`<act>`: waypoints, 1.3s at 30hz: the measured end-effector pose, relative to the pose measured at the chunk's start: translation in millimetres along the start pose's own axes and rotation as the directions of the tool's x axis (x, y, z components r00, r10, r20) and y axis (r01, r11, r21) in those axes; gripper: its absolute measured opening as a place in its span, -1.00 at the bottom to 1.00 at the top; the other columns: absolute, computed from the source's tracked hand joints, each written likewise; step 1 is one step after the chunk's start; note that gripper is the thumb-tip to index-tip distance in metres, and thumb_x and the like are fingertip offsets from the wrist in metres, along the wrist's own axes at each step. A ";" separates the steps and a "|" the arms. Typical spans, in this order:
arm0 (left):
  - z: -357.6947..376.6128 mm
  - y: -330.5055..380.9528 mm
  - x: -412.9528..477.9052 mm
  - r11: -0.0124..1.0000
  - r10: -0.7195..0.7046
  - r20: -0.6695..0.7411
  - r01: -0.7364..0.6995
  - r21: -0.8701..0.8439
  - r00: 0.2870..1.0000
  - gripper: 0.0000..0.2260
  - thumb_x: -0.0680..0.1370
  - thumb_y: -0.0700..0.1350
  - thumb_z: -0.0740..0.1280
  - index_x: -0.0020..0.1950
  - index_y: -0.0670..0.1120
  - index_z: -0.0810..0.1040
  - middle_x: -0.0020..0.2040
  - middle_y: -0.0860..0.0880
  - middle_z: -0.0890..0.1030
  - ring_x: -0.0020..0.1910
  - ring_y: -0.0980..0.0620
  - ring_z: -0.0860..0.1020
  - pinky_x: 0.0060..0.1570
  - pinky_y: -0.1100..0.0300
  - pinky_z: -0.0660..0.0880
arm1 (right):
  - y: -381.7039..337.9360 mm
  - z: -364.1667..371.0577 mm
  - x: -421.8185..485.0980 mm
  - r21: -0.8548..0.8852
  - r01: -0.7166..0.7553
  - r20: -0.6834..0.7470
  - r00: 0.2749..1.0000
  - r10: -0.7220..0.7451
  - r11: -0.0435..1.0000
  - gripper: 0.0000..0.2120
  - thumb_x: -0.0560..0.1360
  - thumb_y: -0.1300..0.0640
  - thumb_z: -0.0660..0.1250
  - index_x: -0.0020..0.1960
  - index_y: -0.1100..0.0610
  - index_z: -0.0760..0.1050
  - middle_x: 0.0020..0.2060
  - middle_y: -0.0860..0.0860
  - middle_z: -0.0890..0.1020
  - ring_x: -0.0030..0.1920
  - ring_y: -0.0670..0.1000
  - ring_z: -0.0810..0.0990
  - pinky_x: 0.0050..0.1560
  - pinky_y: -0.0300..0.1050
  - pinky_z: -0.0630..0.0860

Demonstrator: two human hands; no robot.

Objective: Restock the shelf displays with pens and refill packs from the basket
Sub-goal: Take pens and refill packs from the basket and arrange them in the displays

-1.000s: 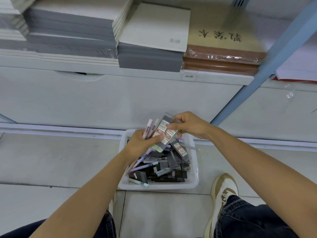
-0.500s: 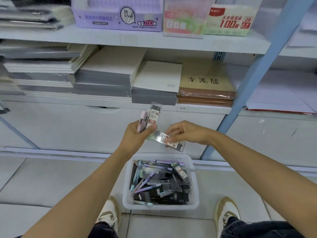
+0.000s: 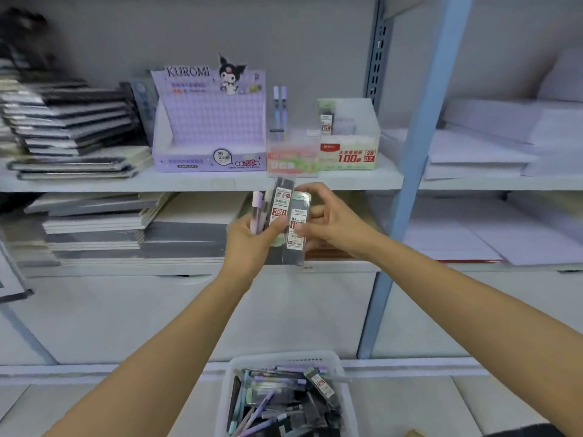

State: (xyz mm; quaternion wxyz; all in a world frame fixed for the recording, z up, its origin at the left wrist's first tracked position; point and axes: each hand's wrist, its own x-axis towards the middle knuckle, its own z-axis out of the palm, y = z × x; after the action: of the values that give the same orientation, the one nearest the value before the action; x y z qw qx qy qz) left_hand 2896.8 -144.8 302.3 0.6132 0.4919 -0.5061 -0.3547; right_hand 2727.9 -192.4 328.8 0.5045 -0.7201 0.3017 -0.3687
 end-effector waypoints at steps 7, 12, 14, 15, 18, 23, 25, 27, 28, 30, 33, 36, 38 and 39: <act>14.8 67.9 35.9 0.993 0.113 0.093 -0.114 0.010 0.989 -0.89 0.50 0.03 0.44 -0.06 0.02 0.67 -0.18 0.09 0.72 -0.42 0.30 0.55 -0.34 0.42 0.43 | -72.3 -48.1 19.6 -0.142 0.256 -0.240 0.928 -0.284 0.956 -0.70 0.52 0.31 0.36 0.15 0.03 0.41 -0.01 0.13 0.67 -0.11 0.05 0.70 -0.18 -0.09 0.64; 14.3 103.5 76.1 0.983 0.182 0.105 -0.180 -0.027 0.978 -0.86 0.55 -0.04 0.39 0.01 -0.10 0.62 -0.22 -0.07 0.71 -0.61 0.29 0.43 -0.56 0.49 0.32 | -124.6 -102.6 53.6 -0.249 0.401 -0.431 0.769 -0.471 0.882 -0.72 0.52 0.36 0.33 0.10 0.11 0.32 -0.08 0.09 0.61 -0.14 0.01 0.67 -0.18 -0.16 0.61; 16.7 108.7 89.8 0.984 0.176 0.096 -0.173 -0.032 0.980 -0.82 0.54 -0.05 0.39 0.04 -0.15 0.60 -0.28 -0.03 0.70 -0.60 0.27 0.45 -0.57 0.48 0.33 | -133.9 -119.5 70.5 -0.302 0.386 -0.452 0.747 -0.487 0.872 -0.71 0.52 0.38 0.30 0.12 0.14 0.29 -0.10 0.13 0.57 -0.13 0.03 0.66 -0.19 -0.18 0.62; 17.9 108.4 95.9 0.986 0.167 0.096 -0.165 -0.026 0.981 -0.82 0.54 -0.05 0.39 0.04 -0.14 0.60 -0.30 -0.01 0.70 -0.58 0.26 0.48 -0.56 0.47 0.36 | -135.0 -125.5 79.2 -0.326 0.354 -0.437 0.766 -0.471 0.877 -0.71 0.53 0.39 0.30 0.12 0.14 0.29 -0.09 0.13 0.57 -0.10 0.07 0.66 -0.18 -0.16 0.64; 19.4 104.0 110.4 0.988 0.154 0.109 -0.154 -0.012 0.982 -0.85 0.54 -0.04 0.40 0.01 -0.11 0.61 -0.30 0.02 0.70 -0.51 0.25 0.53 -0.55 0.44 0.39 | -127.2 -135.7 104.3 -0.439 0.239 -0.341 0.847 -0.407 0.866 -0.72 0.53 0.36 0.31 0.07 0.08 0.30 -0.03 0.25 0.59 -0.04 0.18 0.67 -0.13 -0.10 0.65; 18.1 100.6 126.4 0.978 0.198 0.138 -0.206 0.045 0.970 -0.87 0.51 0.01 0.42 -0.07 -0.03 0.63 -0.28 0.04 0.70 -0.38 0.26 0.60 -0.48 0.45 0.40 | -106.0 -139.0 137.0 -0.656 0.115 -0.264 0.891 -0.370 0.746 -0.74 0.54 0.25 0.33 0.03 -0.04 0.32 -0.06 0.12 0.62 -0.08 0.10 0.68 -0.04 0.17 0.63; 17.3 99.5 130.4 0.974 0.200 0.153 -0.213 0.079 0.968 -0.87 0.50 0.05 0.41 -0.07 0.00 0.63 -0.27 0.08 0.71 -0.29 0.25 0.63 -0.41 0.43 0.44 | -99.2 -138.8 144.2 -0.683 0.103 -0.228 0.911 -0.344 0.723 -0.75 0.54 0.23 0.34 0.05 -0.04 0.33 -0.07 0.05 0.60 -0.12 0.05 0.68 -0.10 0.13 0.65; 15.6 97.9 132.6 0.973 0.199 0.171 -0.216 0.084 0.965 -0.84 0.47 0.09 0.43 -0.06 0.02 0.62 -0.25 0.07 0.71 -0.23 0.21 0.66 -0.31 0.36 0.47 | -94.8 -138.8 149.6 -0.694 0.102 -0.185 0.931 -0.315 0.712 -0.74 0.52 0.24 0.37 0.06 -0.02 0.36 -0.08 0.00 0.59 -0.10 0.02 0.66 -0.13 0.04 0.67; 14.5 97.5 132.8 0.973 0.204 0.180 -0.219 0.070 0.962 -0.80 0.44 0.11 0.44 -0.06 0.02 0.62 -0.25 0.05 0.71 -0.23 0.19 0.66 -0.30 0.35 0.48 | -93.1 -139.6 152.2 -0.706 0.097 -0.178 0.934 -0.308 0.702 -0.75 0.50 0.24 0.39 0.05 0.00 0.39 -0.08 -0.03 0.57 -0.09 -0.01 0.64 -0.11 0.00 0.67; 12.3 96.9 133.3 0.974 0.216 0.186 -0.225 0.031 0.959 -0.75 0.37 0.12 0.45 -0.05 0.01 0.63 -0.26 0.01 0.71 -0.24 0.15 0.67 -0.35 0.39 0.47 | -90.3 -141.2 156.6 -0.765 0.074 -0.194 0.921 -0.338 0.640 -0.78 0.47 0.23 0.43 0.01 0.01 0.46 -0.10 -0.09 0.53 -0.10 -0.12 0.57 -0.05 -0.09 0.63; 10.6 96.1 134.2 0.974 0.219 0.186 -0.225 0.012 0.958 -0.82 0.40 0.03 0.48 -0.06 0.02 0.63 -0.26 -0.01 0.71 -0.24 0.12 0.68 -0.37 0.40 0.47 | -84.7 -140.6 158.6 -0.835 -0.005 -0.241 0.901 -0.360 0.550 -0.84 0.48 0.16 0.43 0.06 0.03 0.60 -0.04 -0.05 0.48 -0.13 -0.15 0.46 -0.10 -0.28 0.45; 10.2 96.7 133.6 0.972 0.222 0.196 -0.232 0.029 0.955 -0.87 0.44 -0.06 0.49 -0.05 0.01 0.62 -0.26 -0.01 0.71 -0.25 0.10 0.69 -0.33 0.41 0.49 | -84.5 -136.0 153.6 -0.825 -0.026 -0.286 0.881 -0.377 0.565 -0.72 0.54 0.07 0.35 0.24 0.05 0.55 0.03 -0.03 0.45 -0.04 -0.08 0.45 -0.06 -0.33 0.35; 9.8 99.2 131.1 0.972 0.217 0.198 -0.230 0.047 0.956 -0.86 0.44 -0.09 0.50 -0.05 0.00 0.60 -0.27 0.00 0.71 -0.26 0.12 0.68 -0.33 0.42 0.50 | -93.8 -127.6 145.2 -0.698 0.120 -0.295 0.850 -0.436 0.706 -0.70 0.60 0.01 0.25 0.28 0.06 0.53 0.06 0.00 0.52 -0.04 -0.07 0.52 -0.12 -0.36 0.42; 10.0 100.6 129.8 0.972 0.210 0.199 -0.226 0.059 0.957 -0.85 0.44 -0.09 0.50 -0.04 -0.01 0.60 -0.27 0.00 0.71 -0.26 0.12 0.68 -0.33 0.41 0.50 | -101.1 -121.9 139.1 -0.542 0.216 -0.286 0.861 -0.421 0.812 -0.70 0.61 -0.02 0.22 0.28 0.05 0.52 0.06 0.02 0.56 -0.08 -0.08 0.56 -0.15 -0.33 0.47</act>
State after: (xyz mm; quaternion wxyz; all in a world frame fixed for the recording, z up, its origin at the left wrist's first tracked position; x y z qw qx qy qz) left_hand 2911.4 -241.7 434.5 0.5768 0.4212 -0.6277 -0.3096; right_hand 2708.4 -334.7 482.9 0.1626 -0.7760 0.3525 -0.4971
